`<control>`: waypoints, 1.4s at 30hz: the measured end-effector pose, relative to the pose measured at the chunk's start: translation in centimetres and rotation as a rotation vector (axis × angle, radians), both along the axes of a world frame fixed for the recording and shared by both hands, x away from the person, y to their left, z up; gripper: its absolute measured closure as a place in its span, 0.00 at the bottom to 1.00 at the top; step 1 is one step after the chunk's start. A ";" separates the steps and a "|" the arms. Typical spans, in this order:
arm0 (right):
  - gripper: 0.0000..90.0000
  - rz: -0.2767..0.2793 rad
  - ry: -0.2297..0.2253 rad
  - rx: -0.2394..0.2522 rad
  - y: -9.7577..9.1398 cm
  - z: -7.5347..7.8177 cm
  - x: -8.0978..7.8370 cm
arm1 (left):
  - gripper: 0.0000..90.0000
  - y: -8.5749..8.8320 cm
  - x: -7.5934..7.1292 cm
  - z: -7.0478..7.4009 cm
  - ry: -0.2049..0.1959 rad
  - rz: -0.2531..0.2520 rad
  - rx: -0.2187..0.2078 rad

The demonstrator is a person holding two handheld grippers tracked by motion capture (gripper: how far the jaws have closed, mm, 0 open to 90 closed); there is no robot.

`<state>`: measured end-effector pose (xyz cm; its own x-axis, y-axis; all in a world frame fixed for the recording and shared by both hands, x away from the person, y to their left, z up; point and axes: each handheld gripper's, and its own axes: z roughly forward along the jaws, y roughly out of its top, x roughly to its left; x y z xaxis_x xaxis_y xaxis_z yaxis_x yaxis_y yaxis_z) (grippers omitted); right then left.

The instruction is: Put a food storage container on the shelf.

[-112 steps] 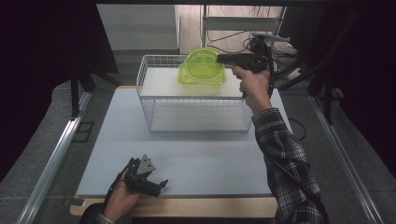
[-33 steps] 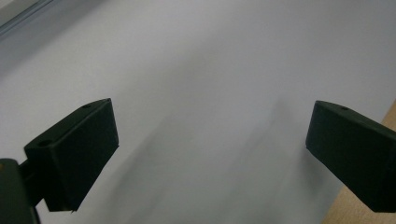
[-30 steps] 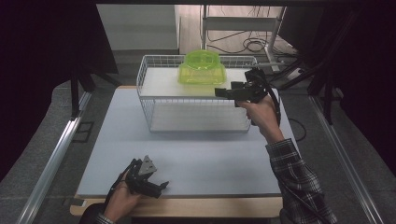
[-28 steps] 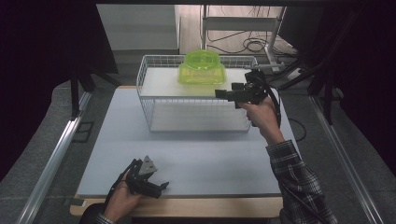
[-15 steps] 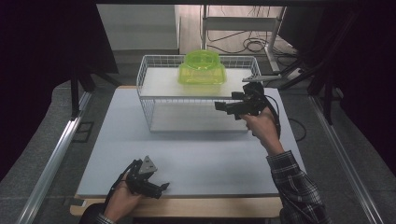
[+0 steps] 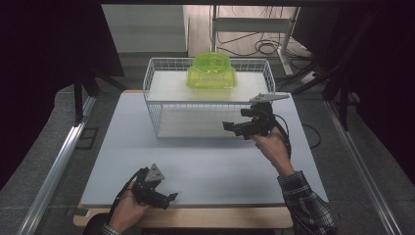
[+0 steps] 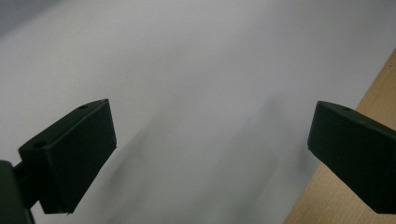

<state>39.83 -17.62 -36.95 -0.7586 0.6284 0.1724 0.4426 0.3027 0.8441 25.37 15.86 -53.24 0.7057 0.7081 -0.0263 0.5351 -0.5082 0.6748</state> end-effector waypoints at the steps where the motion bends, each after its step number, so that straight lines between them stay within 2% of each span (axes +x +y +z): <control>1: 0.05 0.004 -0.002 -0.007 0.0 -0.3 -0.2 | 0.01 0.0 0.0 0.0 0.000 0.000 0.000; 12: 0.04 0.005 0.014 -0.025 -0.4 -2.9 -1.1 | 0.01 -0.1 0.0 -0.2 0.009 -0.017 0.021; 19: 0.04 -0.001 0.028 -0.029 -0.6 -5.0 -1.6 | 0.01 0.0 0.0 -0.2 0.004 -0.024 0.012; 21: 0.04 -0.008 0.025 -0.047 -0.7 -5.5 -1.7 | 0.01 0.1 0.0 -0.2 0.001 -0.022 0.005; 25: 0.04 -0.026 0.012 -0.068 -1.2 -6.2 -2.1 | 0.02 0.1 0.0 -0.2 -0.009 -0.011 0.006; 35: 0.03 -0.035 0.027 -0.104 -2.4 -8.1 -3.6 | 0.02 0.2 0.1 -0.3 -0.004 0.002 0.015; 42: 0.03 -0.048 0.007 -0.125 -3.2 -8.9 -4.6 | 0.03 0.3 0.2 -0.3 -0.006 -0.001 0.000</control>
<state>35.22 -20.86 -45.89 -0.7264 0.6806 0.0955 0.4646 0.3839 0.7980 25.53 16.13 -53.55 0.7067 0.7072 -0.0222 0.5304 -0.5087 0.6781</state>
